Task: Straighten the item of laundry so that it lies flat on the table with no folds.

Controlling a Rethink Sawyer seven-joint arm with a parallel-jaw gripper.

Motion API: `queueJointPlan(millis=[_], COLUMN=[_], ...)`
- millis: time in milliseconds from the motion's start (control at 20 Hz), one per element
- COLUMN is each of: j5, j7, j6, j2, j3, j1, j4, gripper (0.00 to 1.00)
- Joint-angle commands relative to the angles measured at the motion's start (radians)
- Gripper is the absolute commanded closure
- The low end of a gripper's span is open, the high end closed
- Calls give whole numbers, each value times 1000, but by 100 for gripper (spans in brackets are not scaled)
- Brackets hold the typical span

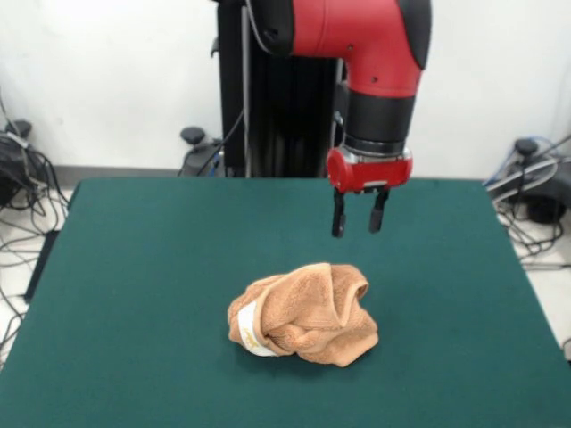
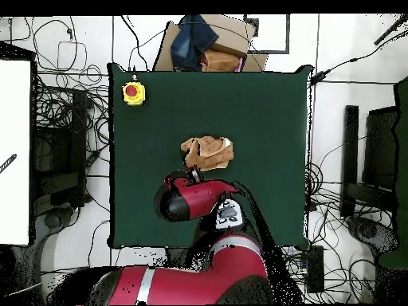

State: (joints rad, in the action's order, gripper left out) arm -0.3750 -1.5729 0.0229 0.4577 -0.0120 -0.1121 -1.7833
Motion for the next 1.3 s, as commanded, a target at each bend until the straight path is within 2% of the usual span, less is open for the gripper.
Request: queueJointPlan(millis=[50,250,350,650,800,1300], j5=[-75,-71,-80,-88,-120,-173], j7=[-71,-57,-51,-45,-12,-22], j6=[59,-37,-45,-22,-18,-15], j2=[-37,55,64,13,-6,-66], j3=[15,48,57,68,72,77], j1=[15,-12,-26,-40,-41,-61], j4=[72,48,44,97,135,201], gripper=[0,0,0,0,0,0])
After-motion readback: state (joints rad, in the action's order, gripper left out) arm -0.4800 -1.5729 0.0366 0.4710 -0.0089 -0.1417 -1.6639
